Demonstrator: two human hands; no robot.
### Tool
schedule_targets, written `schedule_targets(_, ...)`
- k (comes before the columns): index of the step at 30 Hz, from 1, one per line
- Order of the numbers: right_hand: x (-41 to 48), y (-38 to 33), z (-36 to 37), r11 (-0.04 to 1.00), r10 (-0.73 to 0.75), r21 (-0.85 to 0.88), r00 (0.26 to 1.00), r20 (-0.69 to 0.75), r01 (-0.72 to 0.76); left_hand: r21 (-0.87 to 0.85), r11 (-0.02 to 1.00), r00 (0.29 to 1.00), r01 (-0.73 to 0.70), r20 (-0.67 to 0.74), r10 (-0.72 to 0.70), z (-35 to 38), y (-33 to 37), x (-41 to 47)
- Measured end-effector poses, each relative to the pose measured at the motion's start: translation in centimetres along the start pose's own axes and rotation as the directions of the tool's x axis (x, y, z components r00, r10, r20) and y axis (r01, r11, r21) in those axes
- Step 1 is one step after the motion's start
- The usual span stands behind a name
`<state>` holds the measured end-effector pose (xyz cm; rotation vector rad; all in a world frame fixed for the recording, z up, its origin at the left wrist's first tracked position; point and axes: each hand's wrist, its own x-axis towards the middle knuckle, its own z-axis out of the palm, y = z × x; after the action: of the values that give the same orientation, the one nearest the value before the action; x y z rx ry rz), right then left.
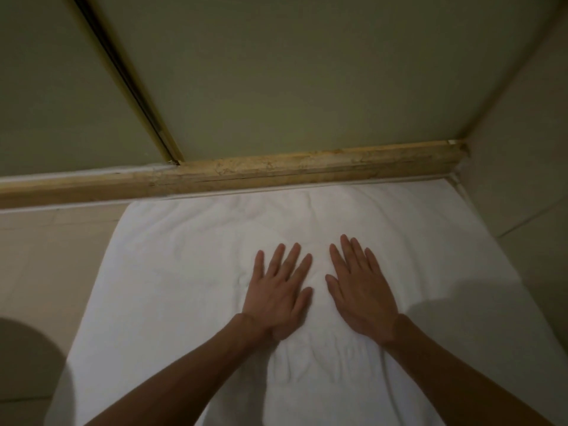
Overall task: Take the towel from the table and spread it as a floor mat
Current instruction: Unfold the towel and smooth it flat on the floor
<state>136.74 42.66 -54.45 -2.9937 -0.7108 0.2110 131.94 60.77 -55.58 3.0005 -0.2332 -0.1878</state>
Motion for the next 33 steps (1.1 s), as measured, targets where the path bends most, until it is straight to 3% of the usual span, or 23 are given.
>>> schedule_targets(10, 0.1, 0.0, 0.2, 0.999, 0.007, -0.054, 1.0, 0.011, -0.007, -0.029, 0.969, 0.969, 0.245, -0.035, -0.246, -1.0, -10.5, -5.4)
schedule_targets(22, 0.3, -0.2, 0.0, 0.999, 0.021, -0.047, 0.999, 0.027, -0.02, -0.047, 0.874, 0.874, 0.483, -0.024, -0.485, -1.7, -20.8, -11.8)
schedule_targets(28, 0.2, -0.4, -0.2, 0.999, 0.036, -0.016, 0.999, 0.03, -0.035, -0.065, 0.88, 0.882, 0.47, 0.002, -0.471, -2.3, -20.0, -11.8)
schedule_targets(33, -1.0, -1.6, -0.7, 0.999, 0.036, 0.002, 0.999, 0.022, -0.036, -0.172, 0.945, 0.959, 0.277, -0.004, -0.282, -3.9, -13.6, -10.7)
